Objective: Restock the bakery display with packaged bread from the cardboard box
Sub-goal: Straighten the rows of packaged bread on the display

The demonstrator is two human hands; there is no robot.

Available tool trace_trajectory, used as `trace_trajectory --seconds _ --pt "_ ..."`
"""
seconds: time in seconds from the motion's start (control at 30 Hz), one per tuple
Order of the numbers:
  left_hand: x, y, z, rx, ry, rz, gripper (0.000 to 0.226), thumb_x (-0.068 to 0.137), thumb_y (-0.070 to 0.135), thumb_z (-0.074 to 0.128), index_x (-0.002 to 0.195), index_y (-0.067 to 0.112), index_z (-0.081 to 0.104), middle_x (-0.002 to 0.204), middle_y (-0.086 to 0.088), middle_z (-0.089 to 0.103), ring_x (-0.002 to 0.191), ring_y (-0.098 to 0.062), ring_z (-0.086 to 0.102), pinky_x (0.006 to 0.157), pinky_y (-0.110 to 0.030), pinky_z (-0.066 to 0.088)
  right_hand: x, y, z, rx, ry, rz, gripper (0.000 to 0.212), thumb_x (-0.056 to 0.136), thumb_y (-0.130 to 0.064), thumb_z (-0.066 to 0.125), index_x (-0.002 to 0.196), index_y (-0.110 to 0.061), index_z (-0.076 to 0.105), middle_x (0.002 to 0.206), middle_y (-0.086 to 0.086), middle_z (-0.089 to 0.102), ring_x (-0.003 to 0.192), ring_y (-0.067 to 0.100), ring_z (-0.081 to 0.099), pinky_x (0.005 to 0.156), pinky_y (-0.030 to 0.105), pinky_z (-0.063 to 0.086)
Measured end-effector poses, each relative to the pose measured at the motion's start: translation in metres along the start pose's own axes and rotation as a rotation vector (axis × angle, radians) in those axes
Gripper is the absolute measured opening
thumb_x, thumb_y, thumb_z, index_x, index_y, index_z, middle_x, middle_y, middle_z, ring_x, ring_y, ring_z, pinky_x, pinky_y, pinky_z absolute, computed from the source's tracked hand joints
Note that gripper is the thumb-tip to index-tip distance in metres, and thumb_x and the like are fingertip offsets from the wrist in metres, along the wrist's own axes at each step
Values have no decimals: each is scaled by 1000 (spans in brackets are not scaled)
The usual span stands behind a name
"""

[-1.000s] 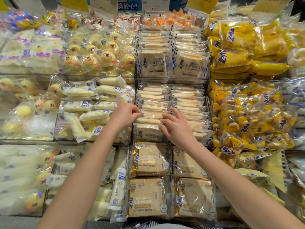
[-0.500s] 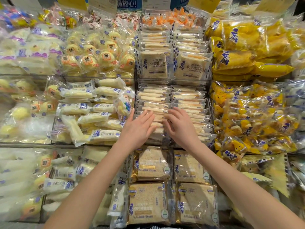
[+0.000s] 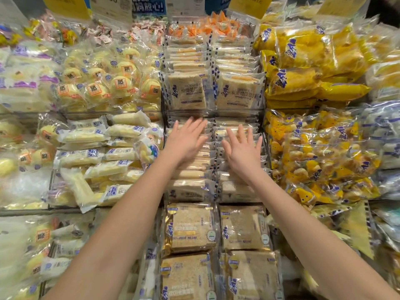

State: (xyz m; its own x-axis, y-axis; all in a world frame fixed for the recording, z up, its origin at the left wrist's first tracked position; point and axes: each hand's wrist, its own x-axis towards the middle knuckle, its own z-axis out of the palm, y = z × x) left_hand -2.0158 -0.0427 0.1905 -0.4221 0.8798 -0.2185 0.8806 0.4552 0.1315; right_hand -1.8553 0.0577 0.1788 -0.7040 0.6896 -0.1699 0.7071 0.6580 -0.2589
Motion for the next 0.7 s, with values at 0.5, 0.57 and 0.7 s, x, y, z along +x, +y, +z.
trace_trajectory --seconds 0.5,0.57,0.7 --pt "27 -11 -57 -47 710 42 53 94 42 49 138 13 52 139 -15 51 132 -33 44 110 -52 38 65 14 -55 186 454 -272 48 95 -16 59 142 -13 50 151 17 40 146 33 26 121 44 20" --pt "46 -18 -76 74 508 -37 75 92 53 47 156 24 20 162 -10 17 150 -32 11 121 -54 5 81 12 -65 126 458 -317 59 93 -13 61 148 -17 41 157 18 30 148 36 19 123 46 11" --pt "73 -29 -82 242 330 -28 99 86 68 50 154 35 -13 165 0 -6 152 -27 -7 119 -57 -9 103 8 -62 -30 461 -334 62 98 -26 55 154 -27 28 161 18 18 150 37 9 122 52 0"
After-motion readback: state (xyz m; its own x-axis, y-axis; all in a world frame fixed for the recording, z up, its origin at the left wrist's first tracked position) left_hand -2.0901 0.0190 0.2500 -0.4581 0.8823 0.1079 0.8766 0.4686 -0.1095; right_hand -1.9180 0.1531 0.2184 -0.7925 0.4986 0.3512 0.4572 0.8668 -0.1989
